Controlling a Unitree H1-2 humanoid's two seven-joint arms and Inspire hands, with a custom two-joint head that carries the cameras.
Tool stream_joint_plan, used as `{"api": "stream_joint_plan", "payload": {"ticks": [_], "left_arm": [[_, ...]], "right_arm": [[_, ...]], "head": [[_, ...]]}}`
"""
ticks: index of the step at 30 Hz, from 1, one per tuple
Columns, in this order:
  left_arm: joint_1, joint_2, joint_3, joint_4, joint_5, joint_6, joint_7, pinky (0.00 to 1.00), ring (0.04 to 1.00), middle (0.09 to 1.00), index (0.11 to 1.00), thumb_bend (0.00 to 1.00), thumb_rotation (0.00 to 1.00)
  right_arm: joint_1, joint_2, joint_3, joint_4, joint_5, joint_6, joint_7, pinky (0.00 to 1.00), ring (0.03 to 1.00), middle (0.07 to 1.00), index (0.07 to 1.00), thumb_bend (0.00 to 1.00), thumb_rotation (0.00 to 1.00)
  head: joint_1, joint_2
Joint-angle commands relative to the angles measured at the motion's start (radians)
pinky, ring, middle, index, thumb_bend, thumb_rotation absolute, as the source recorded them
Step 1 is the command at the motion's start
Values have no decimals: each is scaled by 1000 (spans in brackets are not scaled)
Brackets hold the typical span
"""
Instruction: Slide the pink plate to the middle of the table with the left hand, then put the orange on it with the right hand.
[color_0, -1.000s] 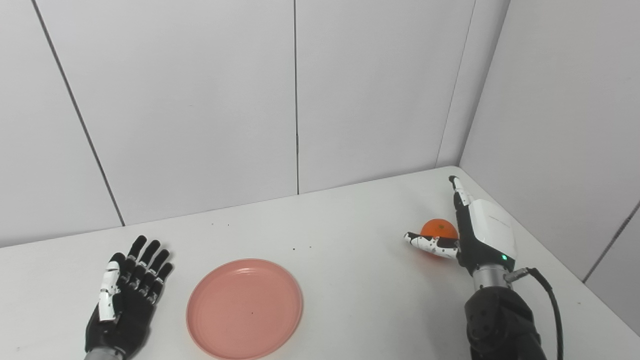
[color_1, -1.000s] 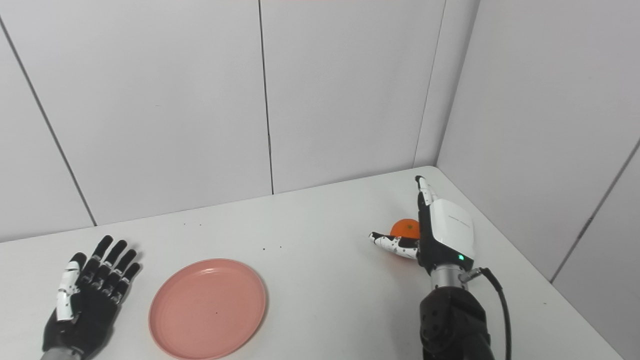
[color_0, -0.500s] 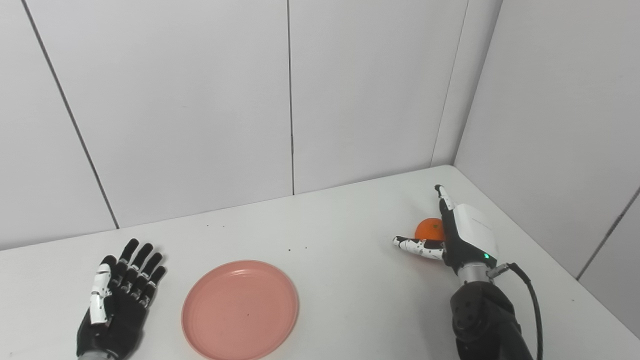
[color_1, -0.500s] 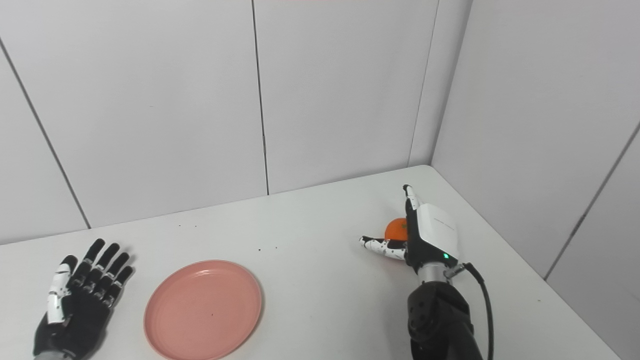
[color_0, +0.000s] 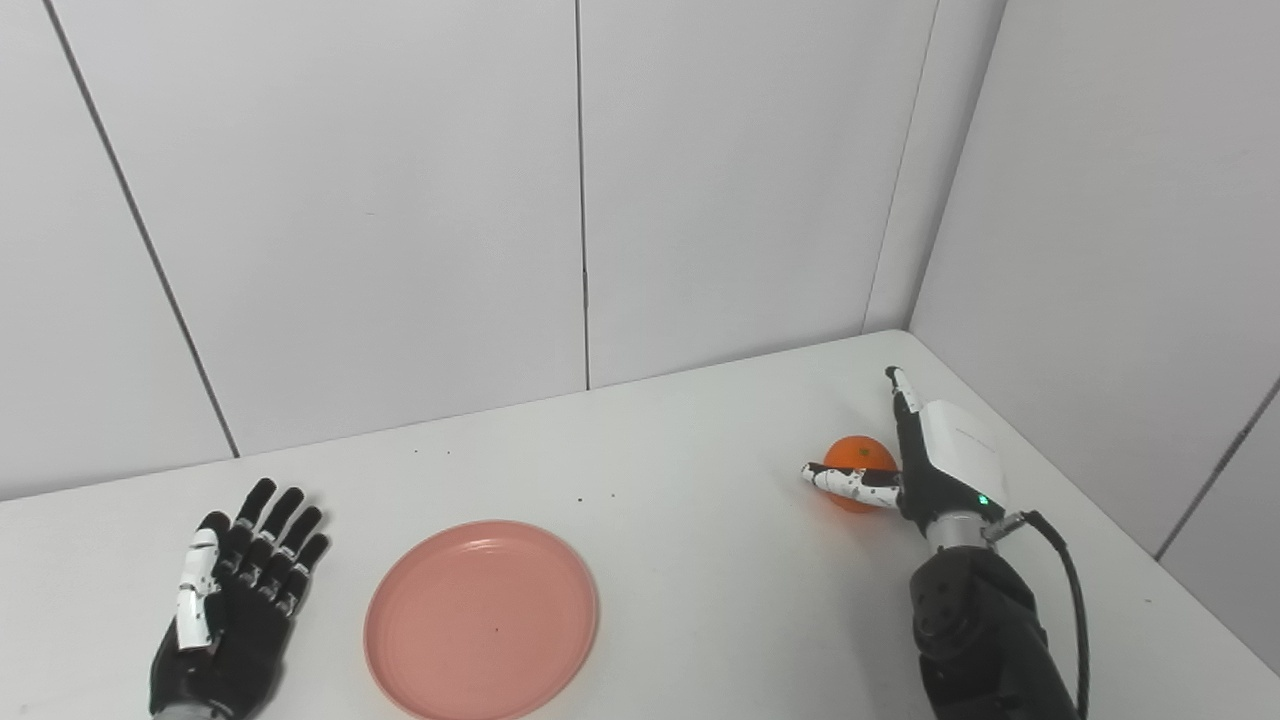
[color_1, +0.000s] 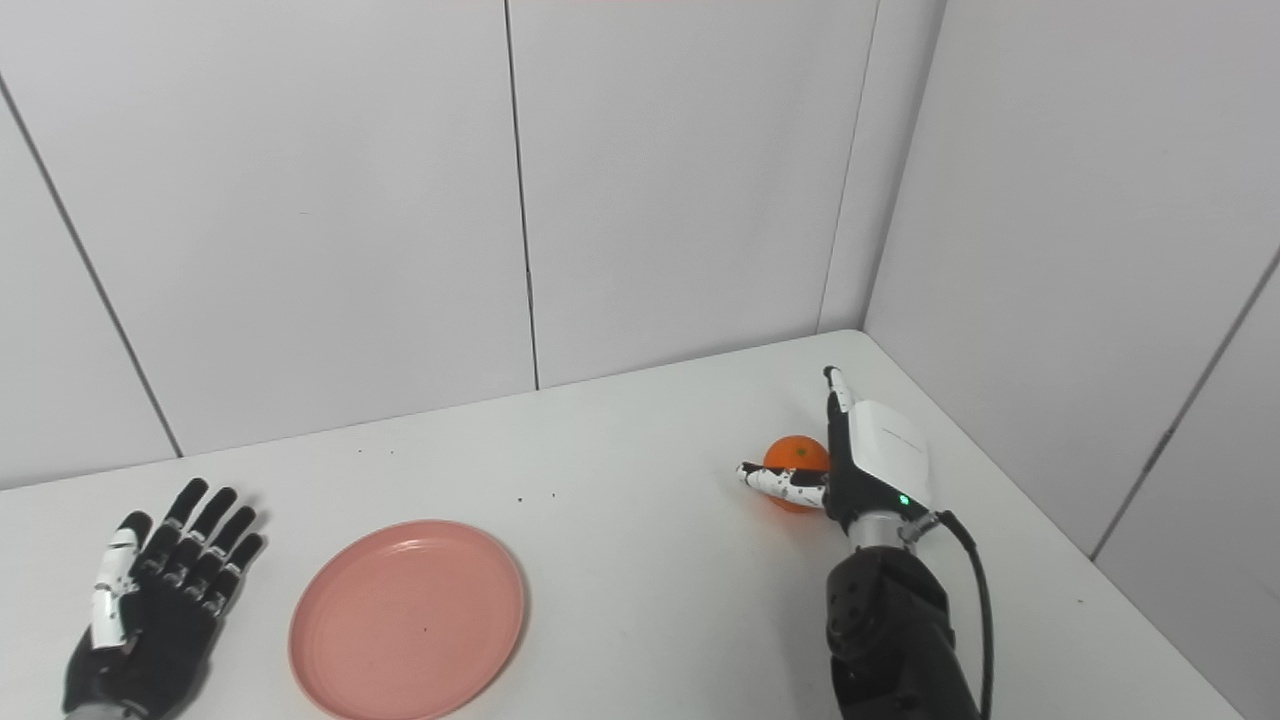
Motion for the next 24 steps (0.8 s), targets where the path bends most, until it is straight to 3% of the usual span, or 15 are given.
{"api": "stream_joint_plan", "payload": {"ticks": [1, 17, 24], "left_arm": [[20, 10, 3, 30, 19, 37, 39, 976, 951, 954, 947, 306, 1000], [22, 13, 2, 20, 14, 40, 29, 971, 946, 951, 943, 302, 1000], [23, 13, 0, 16, 14, 43, 29, 975, 949, 954, 945, 302, 1000]], "right_arm": [[-44, -16, -15, -14, -21, -4, 2, 695, 835, 910, 951, 936, 504], [-73, -2, -25, 53, -60, -4, 67, 593, 773, 891, 933, 964, 519], [-85, -9, -8, 86, -58, -4, 76, 632, 792, 888, 920, 970, 517]], "head": [[3, 1], [7, 12], [9, 15]]}}
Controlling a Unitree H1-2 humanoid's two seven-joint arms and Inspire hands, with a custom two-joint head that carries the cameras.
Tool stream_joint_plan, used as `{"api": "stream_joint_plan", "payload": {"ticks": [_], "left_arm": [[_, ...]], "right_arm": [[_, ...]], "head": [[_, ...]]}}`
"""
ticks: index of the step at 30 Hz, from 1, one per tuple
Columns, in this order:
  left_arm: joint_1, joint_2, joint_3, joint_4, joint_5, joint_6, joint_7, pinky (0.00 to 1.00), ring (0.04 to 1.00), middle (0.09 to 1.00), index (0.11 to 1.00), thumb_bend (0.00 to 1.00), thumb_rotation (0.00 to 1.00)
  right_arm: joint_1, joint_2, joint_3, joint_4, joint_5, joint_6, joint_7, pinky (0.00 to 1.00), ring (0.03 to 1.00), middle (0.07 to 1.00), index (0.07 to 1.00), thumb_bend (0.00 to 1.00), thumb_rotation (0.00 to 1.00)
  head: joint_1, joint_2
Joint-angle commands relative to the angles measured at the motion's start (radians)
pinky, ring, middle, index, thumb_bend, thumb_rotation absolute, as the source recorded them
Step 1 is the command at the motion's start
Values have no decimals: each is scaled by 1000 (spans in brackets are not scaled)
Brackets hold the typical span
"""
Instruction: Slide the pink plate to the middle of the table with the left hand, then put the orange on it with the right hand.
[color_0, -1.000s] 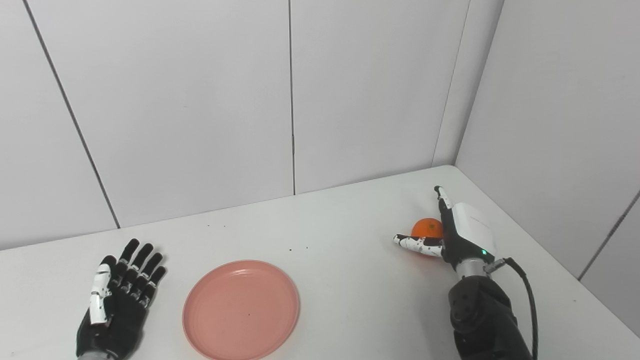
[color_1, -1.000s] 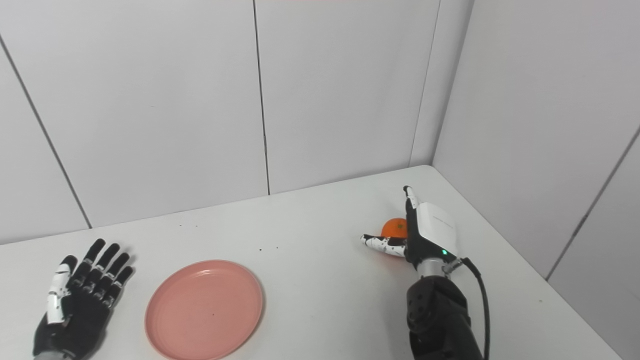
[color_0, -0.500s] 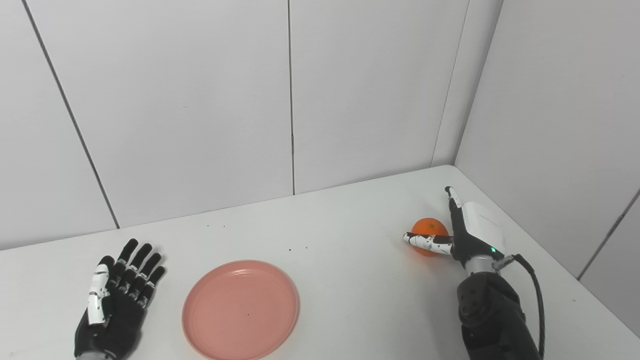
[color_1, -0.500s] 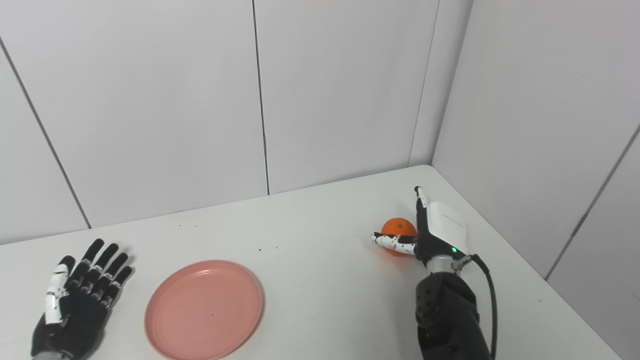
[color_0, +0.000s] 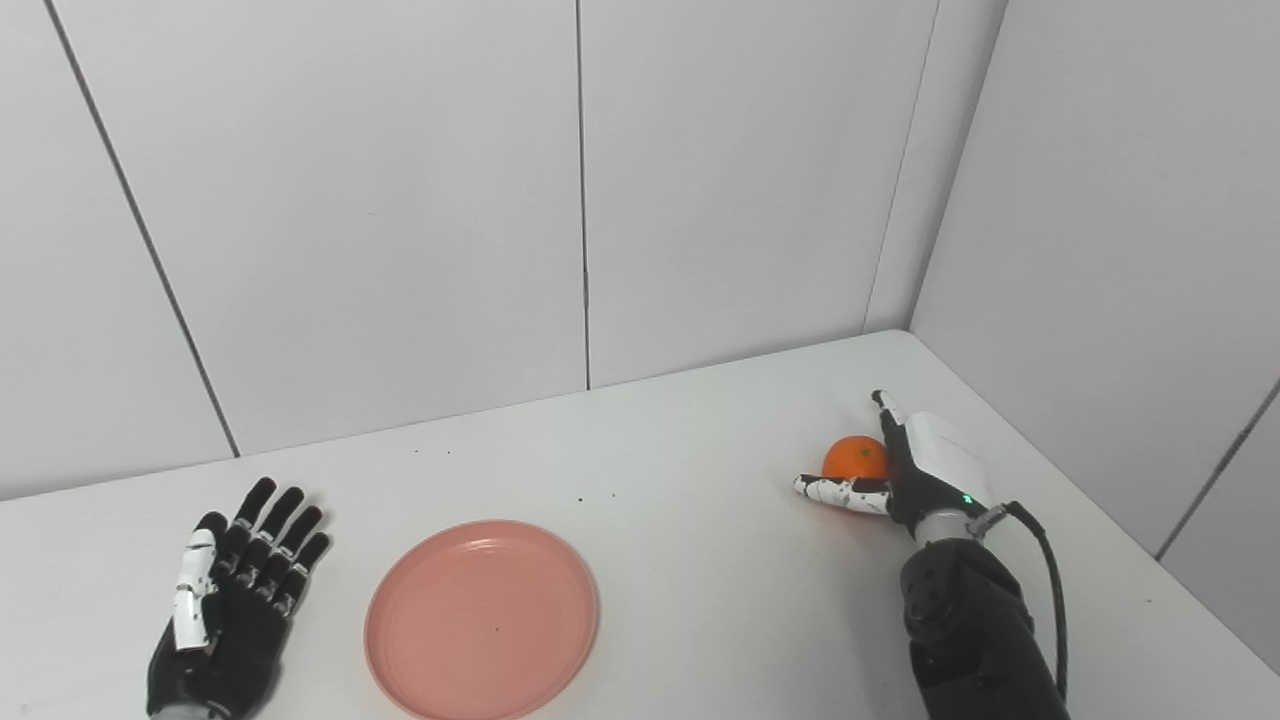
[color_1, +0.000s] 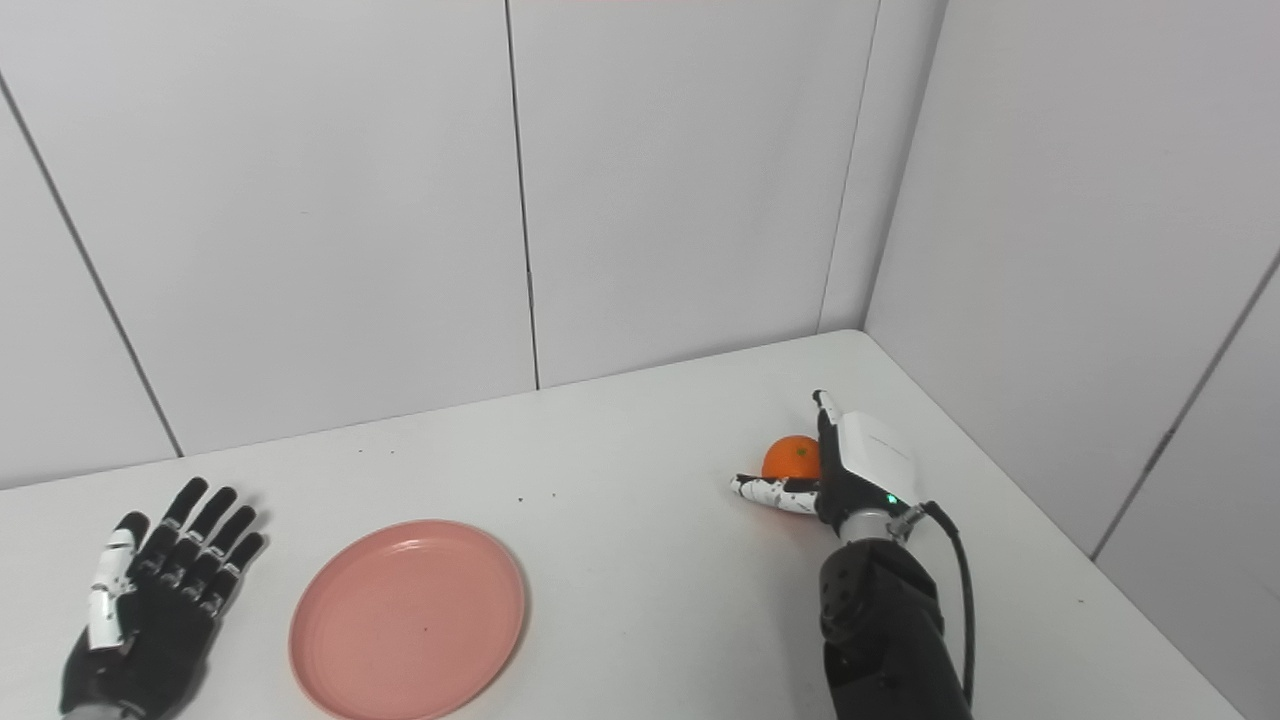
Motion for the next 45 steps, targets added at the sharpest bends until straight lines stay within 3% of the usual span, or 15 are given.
{"api": "stream_joint_plan", "payload": {"ticks": [1, 10, 12, 13, 15, 18, 22, 27, 29, 34, 40, 45], "left_arm": [[20, 13, -1, 26, 14, 36, 23, 975, 950, 954, 945, 302, 1000], [22, 8, 2, 12, 14, 55, 42, 961, 940, 946, 939, 303, 1000], [22, 8, 3, 8, 12, 61, 44, 959, 938, 944, 937, 301, 1000], [22, 9, 3, 10, 10, 59, 40, 954, 935, 940, 935, 299, 1000], [22, 11, 1, 11, 8, 57, 34, 958, 938, 944, 939, 300, 1000], [23, 9, 1, 8, 10, 58, 42, 957, 937, 942, 935, 301, 1000], [25, 5, 2, -1, 12, 64, 53, 944, 925, 929, 921, 302, 1000], [26, 9, -5, 8, 13, 46, 37, 954, 933, 937, 928, 303, 1000], [27, 8, -6, 6, 16, 44, 40, 946, 928, 933, 924, 311, 1000], [31, 5, -12, -11, 29, 50, 58, 930, 920, 926, 918, 314, 1000], [36, -2, -17, -6, 29, 26, 48, 941, 927, 930, 916, 312, 1000], [44, -9, -23, -15, 35, 20, 51, 930, 917, 927, 915, 321, 1000]], "right_arm": [[-43, -20, 1, -9, -2, -4, -11, 633, 793, 887, 920, 970, 516], [-54, -41, 23, 29, 39, -4, -46, 626, 770, 840, 856, 942, 403], [-60, -43, 21, 39, 41, -4, -50, 539, 686, 766, 839, 933, 379], [-62, -46, 20, 45, 45, -4, -54, 446, 583, 675, 812, 916, 332], [-64, -57, 27, 54, 56, -4, -68, 361, 473, 577, 677, 846, 185], [-63, -65, 38, 59, 66, -4, -92, 309, 403, 510, 525, 588, 143], [-62, -72, 49, 59, 76, -4, -122, 195, 271, 385, 486, 522, 128], [-54, -75, 52, 12, 94, -4, -143, 196, 278, 390, 485, 519, 125], [-51, -74, 54, -18, 102, -5, -159, 228, 317, 405, 511, 524, 16], [-51, -67, 54, -97, 101, -5, -154, 246, 332, 408, 518, 524, 0], [-65, -72, 100, -196, 86, -7, -141, 332, 416, 458, 505, 529, 0], [-82, -66, 145, -229, 91, -8, -137, 299, 381, 438, 520, 526, 0]], "head": [[1, 2], [4, 8], [5, 9], [5, 9], [8, 11], [10, 13], [10, 14], [19, 17], [19, 17], [38, 24], [76, 29], [104, 32]]}}
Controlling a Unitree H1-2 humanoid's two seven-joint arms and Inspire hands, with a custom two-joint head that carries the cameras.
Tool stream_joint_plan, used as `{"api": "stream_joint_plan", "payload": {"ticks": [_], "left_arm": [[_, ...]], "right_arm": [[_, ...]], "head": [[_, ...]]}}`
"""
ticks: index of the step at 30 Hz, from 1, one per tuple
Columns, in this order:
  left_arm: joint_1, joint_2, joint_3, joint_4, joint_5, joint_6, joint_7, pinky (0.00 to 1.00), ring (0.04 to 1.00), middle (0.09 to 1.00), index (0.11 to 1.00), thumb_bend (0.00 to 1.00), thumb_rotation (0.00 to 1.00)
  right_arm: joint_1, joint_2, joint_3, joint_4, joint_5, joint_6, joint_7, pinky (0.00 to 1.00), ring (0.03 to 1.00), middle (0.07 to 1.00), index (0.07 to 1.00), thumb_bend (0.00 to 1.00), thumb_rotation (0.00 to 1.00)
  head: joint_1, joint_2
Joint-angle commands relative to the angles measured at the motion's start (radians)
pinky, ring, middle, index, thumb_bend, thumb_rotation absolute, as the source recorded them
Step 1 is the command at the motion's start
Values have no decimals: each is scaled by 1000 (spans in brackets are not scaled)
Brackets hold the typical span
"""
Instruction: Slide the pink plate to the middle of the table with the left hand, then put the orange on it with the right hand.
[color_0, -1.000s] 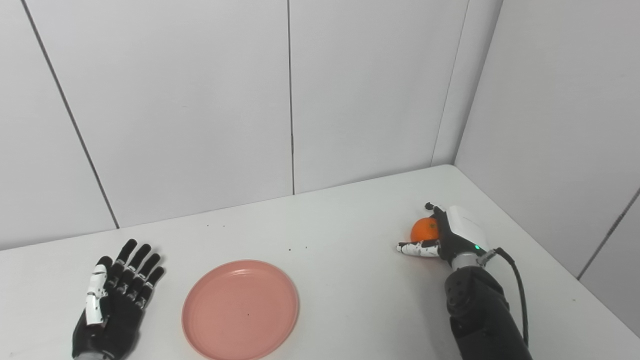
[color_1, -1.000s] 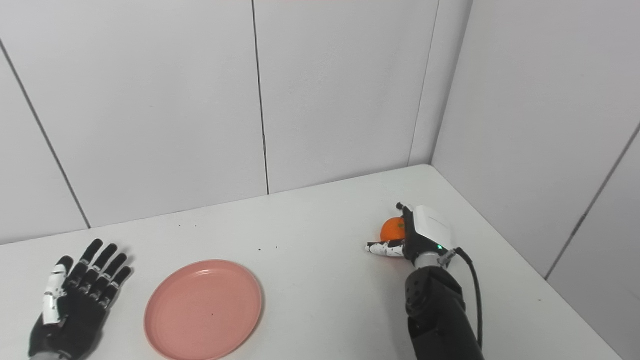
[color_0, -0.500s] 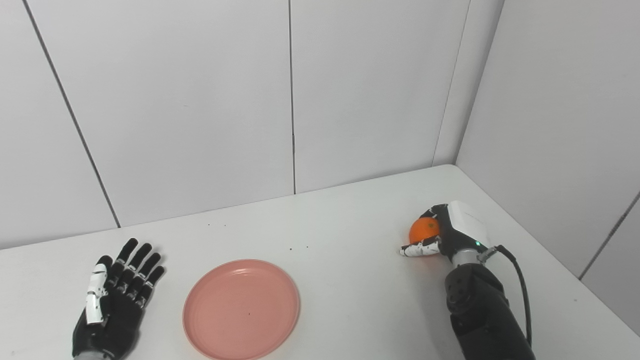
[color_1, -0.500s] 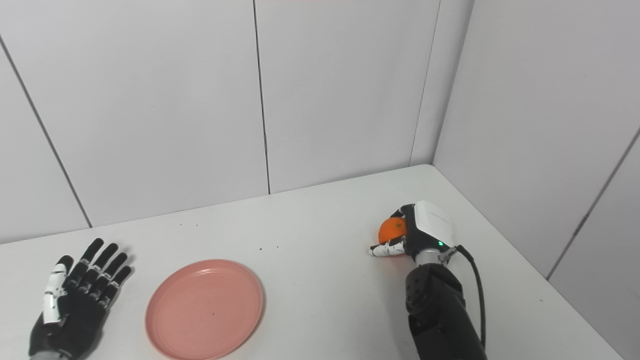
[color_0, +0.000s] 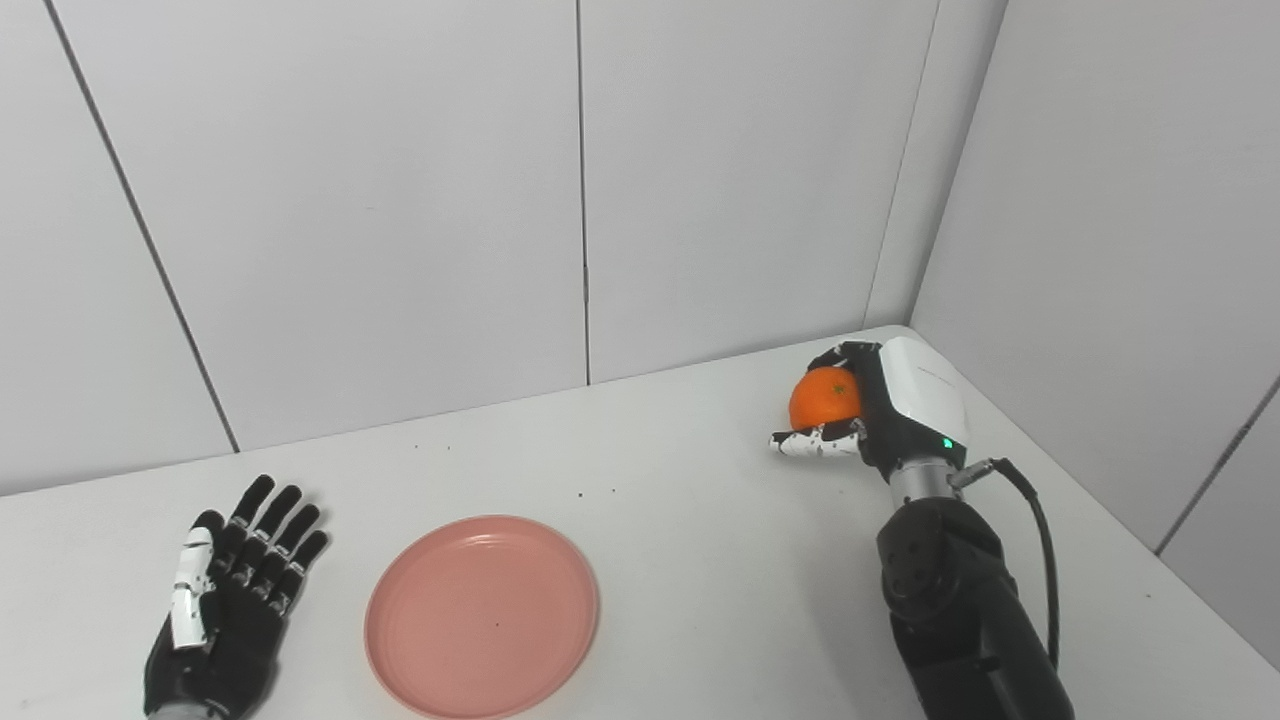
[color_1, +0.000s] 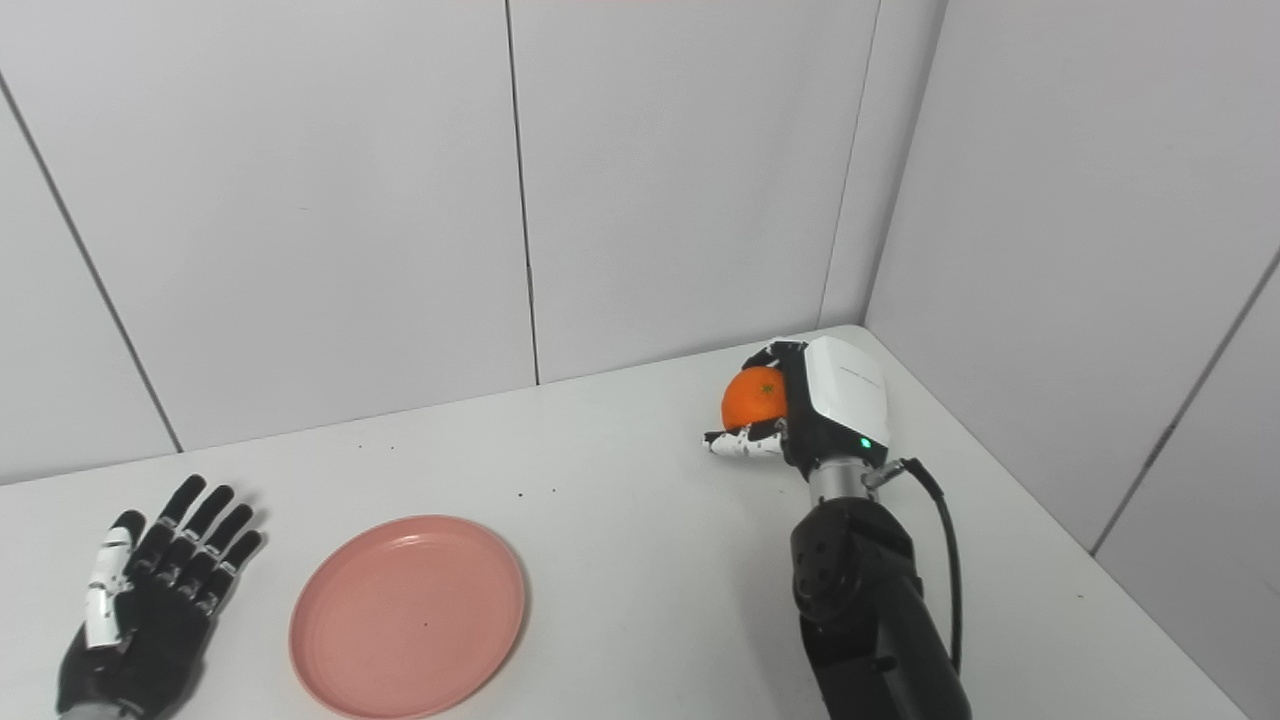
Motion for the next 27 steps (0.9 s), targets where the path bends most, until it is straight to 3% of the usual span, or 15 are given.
{"api": "stream_joint_plan", "payload": {"ticks": [1, 8, 13, 19, 27], "left_arm": [[33, -5, -13, 14, 24, 12, 16, 929, 917, 927, 915, 321, 1000], [53, -18, -43, -6, 44, -20, 19, 921, 915, 926, 916, 339, 1000], [69, -43, -69, -36, 80, -39, 43, 901, 910, 919, 914, 348, 1000], [84, -76, -102, -102, 124, 4, 97, 901, 906, 915, 907, 368, 1000], [88, -122, -134, -125, 177, 5, 146, 875, 893, 904, 896, 374, 1000]], "right_arm": [[-55, -10, 15, -42, -8, -10, -12, 299, 381, 438, 520, 526, 0], [-108, 46, 100, -38, -32, -8, 23, 294, 379, 440, 522, 525, 2], [-136, 79, 197, -15, -24, -37, 16, 288, 372, 434, 526, 525, 0], [-145, 119, 287, 11, -5, -59, 22, 283, 376, 438, 521, 526, 0], [-155, 155, 376, 46, 16, -77, 37, 287, 376, 437, 523, 526, 0]], "head": [[18, 4], [96, 14], [178, 25], [301, 48], [476, 76]]}}
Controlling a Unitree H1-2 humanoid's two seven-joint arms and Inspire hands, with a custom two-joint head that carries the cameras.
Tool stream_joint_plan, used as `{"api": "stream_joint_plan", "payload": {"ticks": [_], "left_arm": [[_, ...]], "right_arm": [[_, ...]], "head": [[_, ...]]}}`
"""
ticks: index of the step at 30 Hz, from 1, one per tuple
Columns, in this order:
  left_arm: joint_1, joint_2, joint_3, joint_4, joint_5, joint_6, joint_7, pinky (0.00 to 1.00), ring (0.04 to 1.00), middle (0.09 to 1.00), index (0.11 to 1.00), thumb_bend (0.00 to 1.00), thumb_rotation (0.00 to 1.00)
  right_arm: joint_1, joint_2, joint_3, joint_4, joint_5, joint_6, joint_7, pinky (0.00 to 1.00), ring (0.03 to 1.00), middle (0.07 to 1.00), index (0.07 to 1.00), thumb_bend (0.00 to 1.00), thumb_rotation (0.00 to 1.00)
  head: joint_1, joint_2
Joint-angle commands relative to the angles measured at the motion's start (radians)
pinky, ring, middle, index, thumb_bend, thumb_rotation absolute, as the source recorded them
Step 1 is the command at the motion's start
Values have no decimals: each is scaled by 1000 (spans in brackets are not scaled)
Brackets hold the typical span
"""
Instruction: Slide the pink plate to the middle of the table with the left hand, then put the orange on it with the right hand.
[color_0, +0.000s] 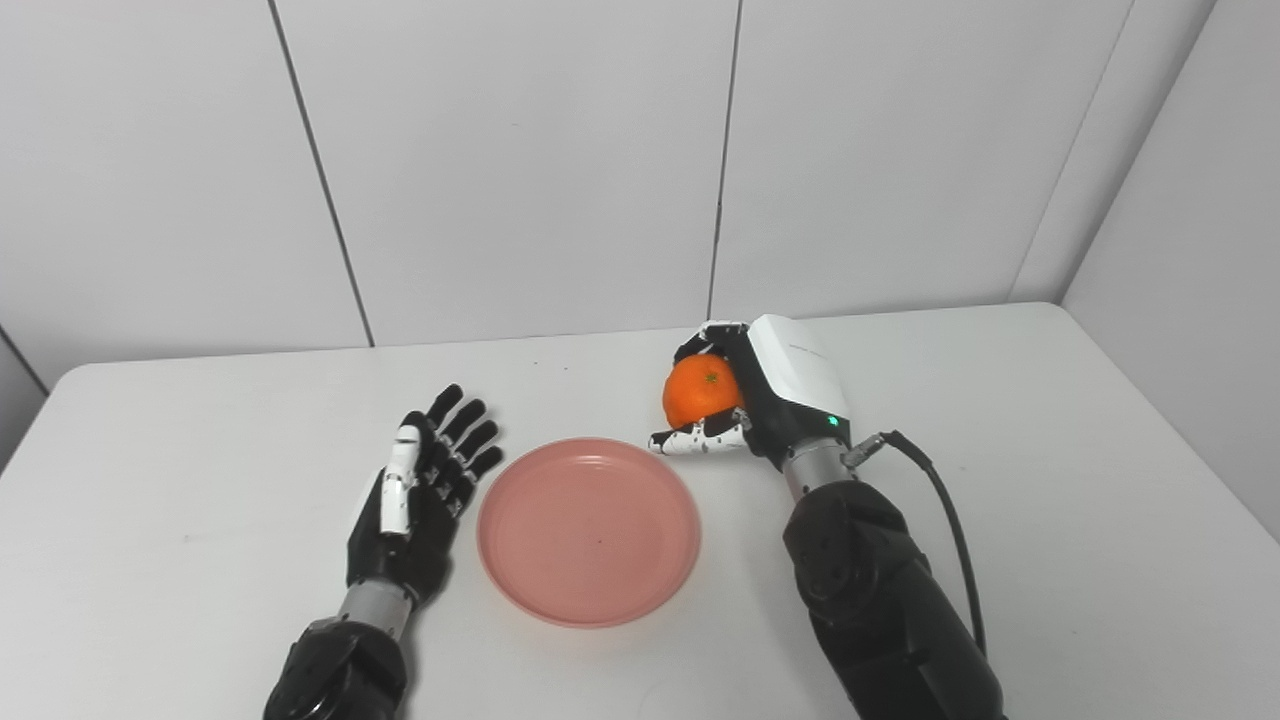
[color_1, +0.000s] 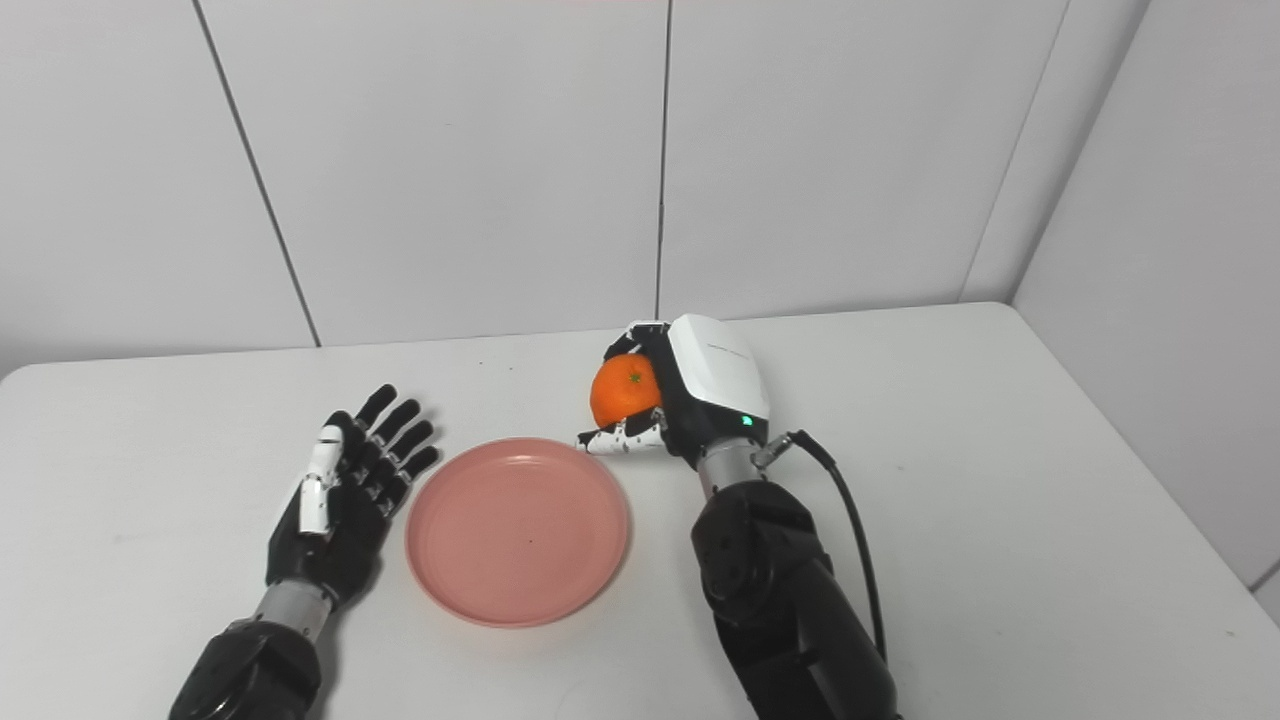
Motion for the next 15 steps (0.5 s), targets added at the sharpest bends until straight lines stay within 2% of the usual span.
{"api": "stream_joint_plan", "payload": {"ticks": [1, 4, 9, 15], "left_arm": [[15, -20, -18, 1, 29, 34, 28, 872, 893, 903, 894, 374, 1000], [11, -32, -32, 6, 53, 25, 42, 865, 888, 895, 887, 376, 1000], [5, -57, -43, 10, 83, 20, 69, 854, 879, 885, 880, 388, 1000], [-2, -77, -47, 22, 110, 13, 90, 836, 857, 867, 870, 392, 1000]], "right_arm": [[-51, 4, 15, -8, 11, -58, -10, 291, 378, 435, 524, 525, 0], [-54, 5, 37, 5, 31, -83, -10, 257, 344, 417, 527, 523, 0], [-52, 11, 71, 31, 45, -116, -12, 272, 365, 432, 527, 524, 0], [-49, 18, 109, 65, 60, -150, -27, 234, 331, 418, 529, 523, 0]], "head": [[34, 4], [89, 10], [166, 9], [202, -2]]}}
